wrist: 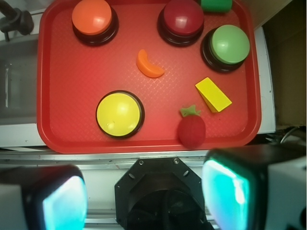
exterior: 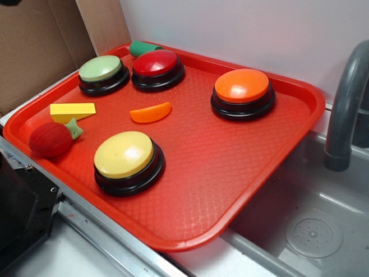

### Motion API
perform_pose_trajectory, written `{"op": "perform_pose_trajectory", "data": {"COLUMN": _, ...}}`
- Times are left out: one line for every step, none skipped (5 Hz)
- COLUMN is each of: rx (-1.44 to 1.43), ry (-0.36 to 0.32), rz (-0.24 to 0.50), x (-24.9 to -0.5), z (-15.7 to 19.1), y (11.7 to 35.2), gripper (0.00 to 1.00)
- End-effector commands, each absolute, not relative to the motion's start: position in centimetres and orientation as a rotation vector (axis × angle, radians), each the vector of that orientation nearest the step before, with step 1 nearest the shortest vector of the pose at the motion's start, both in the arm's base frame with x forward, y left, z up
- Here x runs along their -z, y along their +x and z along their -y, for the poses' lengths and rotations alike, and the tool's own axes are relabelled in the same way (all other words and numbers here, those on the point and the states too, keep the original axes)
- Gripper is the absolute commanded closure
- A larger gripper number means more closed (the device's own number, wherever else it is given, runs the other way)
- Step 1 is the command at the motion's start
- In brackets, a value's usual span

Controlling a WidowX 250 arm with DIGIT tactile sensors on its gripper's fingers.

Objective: Push the yellow button.

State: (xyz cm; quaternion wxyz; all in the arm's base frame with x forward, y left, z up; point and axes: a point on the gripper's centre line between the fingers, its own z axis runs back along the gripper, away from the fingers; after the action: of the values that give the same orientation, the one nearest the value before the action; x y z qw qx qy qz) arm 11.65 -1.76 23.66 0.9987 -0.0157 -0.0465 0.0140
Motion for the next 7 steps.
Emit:
{"op": "perform_pose_trajectory", "data": {"rx": -0.028, "ry": -0.031, "rz": 0.093, "x": -23.7, "z": 1.8, "y": 11.7, "gripper": 0.00}}
{"op": "perform_pose_trajectory", "data": {"rx": 0.152, "ry": 0.056, "rz": 0.089, "x": -20.1, "z": 4.3, "y": 13.6, "gripper": 0.00}}
{"op": "perform_pose_trajectory", "data": {"rx": 0.298, "ry": 0.160, "rz": 0.147, "x": -15.7, "z": 5.8, "y": 14.8, "gripper": 0.00}}
{"op": "perform_pose_trajectory", "data": {"rx": 0.339, "ry": 0.179, "rz": 0.150, "x": -12.4, "z": 5.7, "y": 15.2, "gripper": 0.00}}
{"op": "perform_pose_trajectory", "data": {"rx": 0.338, "ry": 0.095, "rz": 0.146, "x": -8.0, "z": 4.7, "y": 16.2, "gripper": 0.00}}
{"op": "perform_pose_trajectory", "data": {"rx": 0.383, "ry": 0.030, "rz": 0.137, "x": -6.0, "z": 6.4, "y": 17.9, "gripper": 0.00}}
{"op": "perform_pose_trajectory", "data": {"rx": 0.420, "ry": 0.016, "rz": 0.097, "x": -5.4, "z": 8.2, "y": 18.4, "gripper": 0.00}}
